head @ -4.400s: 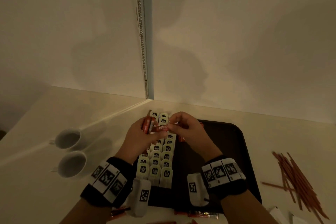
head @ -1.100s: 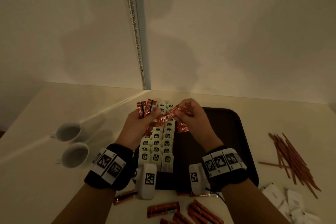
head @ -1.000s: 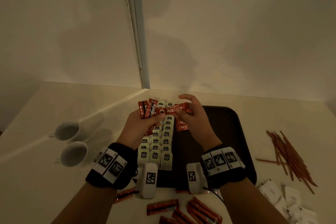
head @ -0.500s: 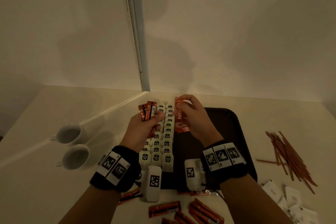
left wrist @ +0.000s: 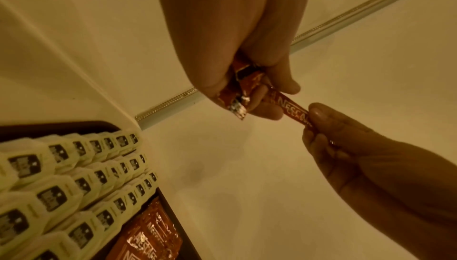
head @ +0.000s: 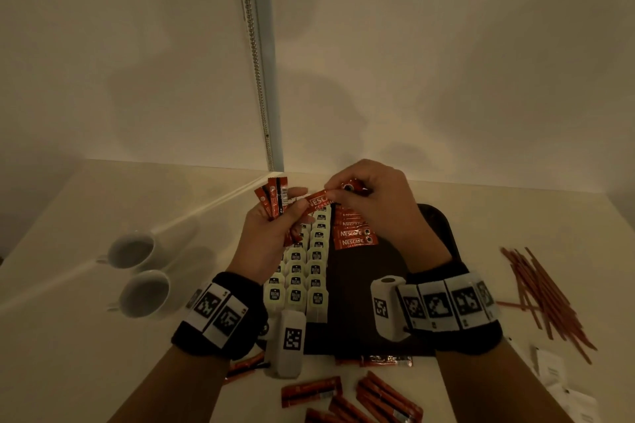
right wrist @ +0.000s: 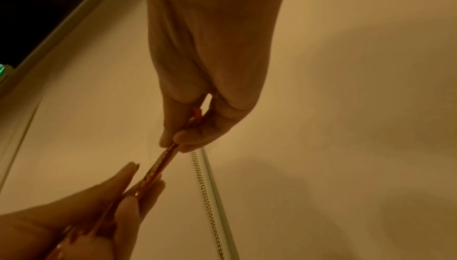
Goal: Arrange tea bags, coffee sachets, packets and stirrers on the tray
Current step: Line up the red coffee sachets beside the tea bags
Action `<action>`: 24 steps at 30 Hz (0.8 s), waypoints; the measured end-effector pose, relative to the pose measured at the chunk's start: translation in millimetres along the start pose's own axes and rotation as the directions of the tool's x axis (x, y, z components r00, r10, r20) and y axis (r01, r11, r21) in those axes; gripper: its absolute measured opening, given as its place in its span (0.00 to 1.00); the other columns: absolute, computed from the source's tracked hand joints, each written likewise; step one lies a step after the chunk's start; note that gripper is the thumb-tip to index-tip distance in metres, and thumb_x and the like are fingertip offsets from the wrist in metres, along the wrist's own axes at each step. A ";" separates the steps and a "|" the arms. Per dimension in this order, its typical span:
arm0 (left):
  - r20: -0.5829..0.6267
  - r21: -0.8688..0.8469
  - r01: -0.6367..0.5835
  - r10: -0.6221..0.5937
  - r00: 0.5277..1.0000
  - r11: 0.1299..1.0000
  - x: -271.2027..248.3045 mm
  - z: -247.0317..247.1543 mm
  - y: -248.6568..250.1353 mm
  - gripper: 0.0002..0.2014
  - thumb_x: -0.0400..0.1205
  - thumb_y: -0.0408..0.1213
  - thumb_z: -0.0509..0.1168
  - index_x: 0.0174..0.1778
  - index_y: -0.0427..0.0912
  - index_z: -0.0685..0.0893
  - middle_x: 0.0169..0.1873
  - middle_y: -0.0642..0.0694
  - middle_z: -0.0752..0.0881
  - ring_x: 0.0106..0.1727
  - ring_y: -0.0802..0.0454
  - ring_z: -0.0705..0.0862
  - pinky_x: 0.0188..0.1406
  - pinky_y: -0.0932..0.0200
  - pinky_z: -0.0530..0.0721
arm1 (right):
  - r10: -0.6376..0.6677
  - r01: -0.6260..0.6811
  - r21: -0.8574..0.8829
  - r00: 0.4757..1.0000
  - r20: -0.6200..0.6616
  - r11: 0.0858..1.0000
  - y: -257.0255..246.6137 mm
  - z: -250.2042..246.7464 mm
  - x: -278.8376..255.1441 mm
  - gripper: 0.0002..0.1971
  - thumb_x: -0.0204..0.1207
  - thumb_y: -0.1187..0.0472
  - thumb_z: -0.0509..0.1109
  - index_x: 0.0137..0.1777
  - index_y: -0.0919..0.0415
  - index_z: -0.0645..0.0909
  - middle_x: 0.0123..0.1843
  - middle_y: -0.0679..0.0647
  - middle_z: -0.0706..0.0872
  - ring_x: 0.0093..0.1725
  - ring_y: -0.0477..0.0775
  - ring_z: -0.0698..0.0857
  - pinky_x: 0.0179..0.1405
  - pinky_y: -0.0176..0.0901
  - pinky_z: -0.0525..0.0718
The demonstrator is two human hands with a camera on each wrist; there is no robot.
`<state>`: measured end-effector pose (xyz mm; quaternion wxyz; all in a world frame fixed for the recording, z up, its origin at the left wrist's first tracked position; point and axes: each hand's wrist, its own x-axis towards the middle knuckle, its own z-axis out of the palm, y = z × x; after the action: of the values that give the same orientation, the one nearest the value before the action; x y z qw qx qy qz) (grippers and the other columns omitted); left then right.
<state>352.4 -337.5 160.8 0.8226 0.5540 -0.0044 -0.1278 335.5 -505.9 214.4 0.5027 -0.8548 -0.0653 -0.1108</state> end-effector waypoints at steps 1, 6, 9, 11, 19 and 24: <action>0.017 0.018 -0.013 0.013 1.000 1.000 -0.4 0.9 0.6 0.11 0.71 0.36 0.67 0.48 0.40 0.84 0.31 0.49 0.90 0.31 0.58 0.87 0.30 0.66 0.83 | -0.011 0.011 0.012 1.000 -0.011 1.000 -1.7 0.9 -0.6 0.09 0.70 0.63 0.77 0.47 0.49 0.85 0.43 0.46 0.88 0.44 0.42 0.85 0.45 0.27 0.81; 0.010 -0.059 0.018 -0.017 1.000 0.998 -1.7 1.1 1.7 0.10 0.72 0.39 0.66 0.45 0.39 0.84 0.28 0.48 0.88 0.27 0.58 0.83 0.27 0.65 0.81 | 0.016 -0.008 0.149 0.999 -0.051 0.989 -7.1 0.1 -1.1 0.05 0.72 0.64 0.74 0.46 0.54 0.86 0.43 0.50 0.89 0.40 0.46 0.88 0.42 0.31 0.84; 0.018 -0.114 0.065 -0.063 0.998 0.991 -2.7 2.6 2.6 0.12 0.73 0.43 0.65 0.46 0.38 0.83 0.24 0.47 0.85 0.25 0.58 0.82 0.24 0.66 0.79 | 0.096 -0.078 0.199 0.992 -0.081 0.977 -2.5 -1.6 -2.8 0.04 0.71 0.63 0.75 0.45 0.55 0.87 0.37 0.53 0.88 0.37 0.54 0.89 0.44 0.44 0.88; 0.008 -0.108 0.059 -0.059 0.998 0.992 -3.4 3.4 2.0 0.11 0.73 0.43 0.66 0.45 0.40 0.84 0.24 0.47 0.84 0.24 0.58 0.81 0.24 0.66 0.79 | 0.145 -0.123 0.215 0.985 -0.093 0.969 1.4 -2.0 -4.8 0.03 0.71 0.63 0.75 0.44 0.55 0.87 0.37 0.55 0.88 0.35 0.54 0.89 0.43 0.47 0.89; -0.116 0.116 -0.040 0.054 0.992 0.992 -2.1 6.2 -2.2 0.06 0.76 0.41 0.68 0.41 0.45 0.88 0.28 0.46 0.88 0.30 0.54 0.86 0.33 0.58 0.86 | 0.325 -0.316 0.385 0.945 0.045 0.867 18.8 -1.1 -17.9 0.08 0.74 0.67 0.71 0.48 0.54 0.87 0.47 0.55 0.89 0.49 0.53 0.90 0.51 0.43 0.87; -0.113 0.244 -0.022 0.051 0.992 0.969 1.6 2.7 -1.9 0.08 0.82 0.40 0.65 0.42 0.46 0.88 0.31 0.44 0.90 0.33 0.51 0.89 0.37 0.56 0.85 | 0.332 -0.343 0.280 0.939 0.086 0.897 31.2 -8.1 -13.7 0.06 0.74 0.65 0.72 0.46 0.53 0.85 0.45 0.55 0.90 0.47 0.56 0.89 0.48 0.47 0.88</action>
<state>353.2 -340.9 159.9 0.7498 0.6569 0.0186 -0.0779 328.2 -528.2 188.4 0.6331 -0.7718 0.0594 0.0042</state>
